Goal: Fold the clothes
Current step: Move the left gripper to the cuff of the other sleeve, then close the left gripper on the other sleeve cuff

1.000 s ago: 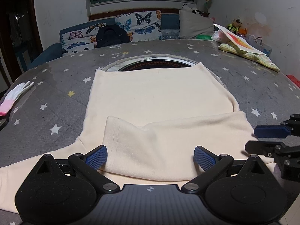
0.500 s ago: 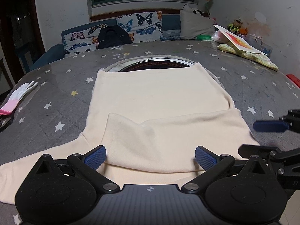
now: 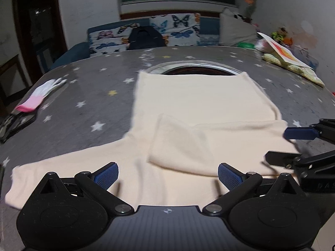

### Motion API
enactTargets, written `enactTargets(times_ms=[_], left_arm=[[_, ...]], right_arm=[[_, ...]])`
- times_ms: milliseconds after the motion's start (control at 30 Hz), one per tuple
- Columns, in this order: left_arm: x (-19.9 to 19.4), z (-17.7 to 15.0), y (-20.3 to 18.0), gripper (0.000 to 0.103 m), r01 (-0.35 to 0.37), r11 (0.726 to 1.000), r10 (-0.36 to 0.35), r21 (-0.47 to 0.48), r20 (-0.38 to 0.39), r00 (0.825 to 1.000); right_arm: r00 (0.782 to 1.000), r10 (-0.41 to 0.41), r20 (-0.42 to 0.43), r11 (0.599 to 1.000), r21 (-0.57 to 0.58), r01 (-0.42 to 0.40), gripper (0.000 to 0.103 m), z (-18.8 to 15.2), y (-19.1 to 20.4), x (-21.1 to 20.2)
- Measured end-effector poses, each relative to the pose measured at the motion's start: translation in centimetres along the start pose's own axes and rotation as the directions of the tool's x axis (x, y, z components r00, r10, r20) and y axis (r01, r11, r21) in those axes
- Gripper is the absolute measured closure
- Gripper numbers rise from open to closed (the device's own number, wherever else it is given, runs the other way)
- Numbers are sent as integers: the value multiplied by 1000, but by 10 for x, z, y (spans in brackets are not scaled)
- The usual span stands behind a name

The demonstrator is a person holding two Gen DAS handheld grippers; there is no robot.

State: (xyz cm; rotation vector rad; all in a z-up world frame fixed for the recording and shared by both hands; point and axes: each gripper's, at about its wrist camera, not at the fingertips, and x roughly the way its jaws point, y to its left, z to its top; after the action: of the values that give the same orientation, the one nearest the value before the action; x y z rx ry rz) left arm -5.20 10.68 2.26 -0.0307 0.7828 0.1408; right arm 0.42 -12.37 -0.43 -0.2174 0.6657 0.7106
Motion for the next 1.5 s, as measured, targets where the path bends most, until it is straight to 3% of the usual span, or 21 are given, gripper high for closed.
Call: enactTargets(times_ms=[167, 333, 567, 667, 733, 833, 1200, 1367, 1500], left_arm=[[-7, -7, 22, 0, -37, 998, 37, -50, 4, 999], [-16, -17, 48, 0, -78, 992, 79, -97, 6, 997], [-26, -31, 93, 0, -174, 967, 175, -188, -12, 985], [-30, -37, 112, 0, -205, 950, 206, -237, -22, 978], [-34, -42, 124, 0, -228, 938, 229, -262, -25, 973], [-37, -48, 141, 0, -267, 917, 269, -296, -33, 962], [-32, -53, 186, 0, -360, 855, 367, -373, -55, 929], [-25, -53, 191, 0, -366, 850, 367, -379, -72, 927], [-23, -54, 190, 0, -363, 852, 362, -378, -77, 929]], right_arm=[[999, 24, 36, 1000, 11, -24, 36, 13, 2, 5], [1000, 21, -12, 1000, -2, -21, 37, 14, 6, 27], [997, 70, 17, 996, -59, -69, 39, 35, 30, 34], [995, 103, 13, 992, -81, -102, 54, 44, 44, 47], [992, 124, 0, 988, -89, -123, 73, 47, 52, 57], [989, 145, -29, 984, -97, -148, 83, 47, 61, 70], [984, 175, -29, 977, -119, -177, 82, 54, 75, 71], [984, 174, -45, 976, -127, -178, 80, 48, 81, 76], [984, 173, -44, 976, -126, -178, 72, 48, 82, 76]])
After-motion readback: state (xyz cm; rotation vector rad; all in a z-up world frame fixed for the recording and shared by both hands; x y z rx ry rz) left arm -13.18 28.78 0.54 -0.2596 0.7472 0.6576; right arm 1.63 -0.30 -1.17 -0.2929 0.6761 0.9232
